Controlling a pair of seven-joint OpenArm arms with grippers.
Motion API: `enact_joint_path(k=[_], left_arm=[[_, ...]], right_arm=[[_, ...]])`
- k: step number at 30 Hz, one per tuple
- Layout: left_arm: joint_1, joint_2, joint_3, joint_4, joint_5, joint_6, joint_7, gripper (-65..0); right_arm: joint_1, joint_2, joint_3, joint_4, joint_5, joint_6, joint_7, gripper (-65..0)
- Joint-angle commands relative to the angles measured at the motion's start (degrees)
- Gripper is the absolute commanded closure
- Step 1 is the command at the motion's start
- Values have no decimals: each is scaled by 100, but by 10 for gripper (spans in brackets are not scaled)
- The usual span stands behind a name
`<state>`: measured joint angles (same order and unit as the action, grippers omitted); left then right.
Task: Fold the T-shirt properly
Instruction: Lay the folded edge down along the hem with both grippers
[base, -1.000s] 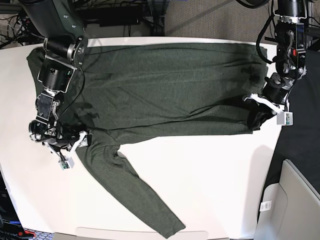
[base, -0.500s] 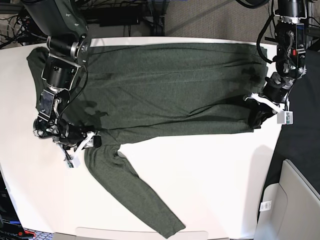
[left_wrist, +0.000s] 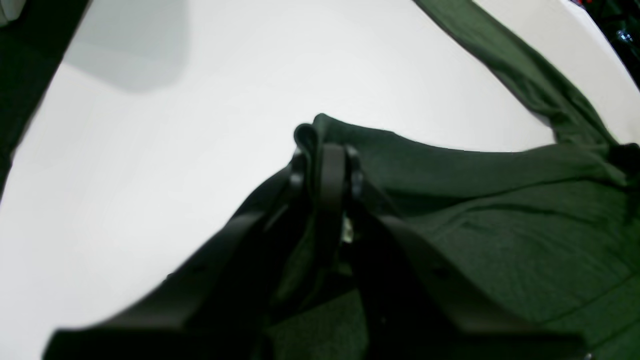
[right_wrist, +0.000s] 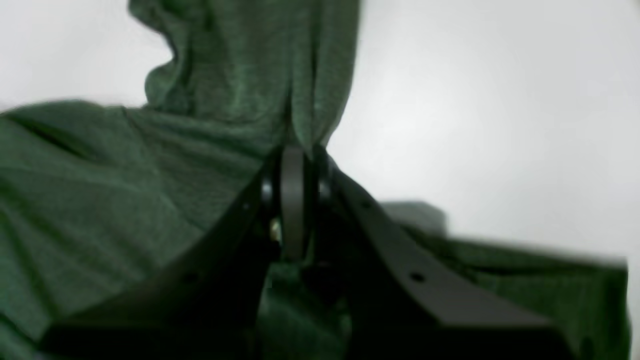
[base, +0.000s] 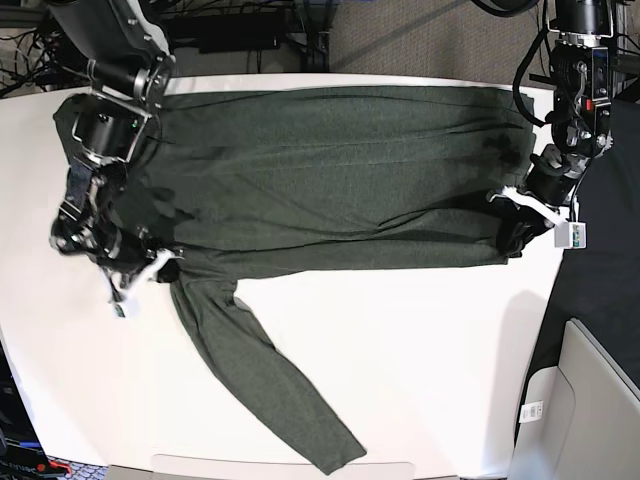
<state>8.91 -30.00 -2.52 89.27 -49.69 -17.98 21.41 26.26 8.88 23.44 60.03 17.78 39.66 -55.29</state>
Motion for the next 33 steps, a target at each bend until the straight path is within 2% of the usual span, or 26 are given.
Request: enact_joint_path(k=[1,9,16,20,24,33], left_arm=[[-69,-99,-60,88,-55,-53,-150,0],[-42,-99,-77,106,-55,-53,-176,0],[-7,-99,-77,114,-64,-62,-176,0],[195,-99,-86,246,-64,-62,-185,0],[415,-99,-95,422,-64,-62,-194,0],[802,-99,-95,431,-64,-62,-194,0]], right_arm=[[112,171,16,217,275,34,56,-3],[-556,786,51,744,2279,34,-577,-3],[-1180,1112,51,1316,3510,34,-999,-3],[-1532,1270,51,1667,3949,34,-999,-3],[-1795,1270,51,1861,4336,34,-999,-3],[-2094,1393,60,2168,4802,34,-1245,-3]])
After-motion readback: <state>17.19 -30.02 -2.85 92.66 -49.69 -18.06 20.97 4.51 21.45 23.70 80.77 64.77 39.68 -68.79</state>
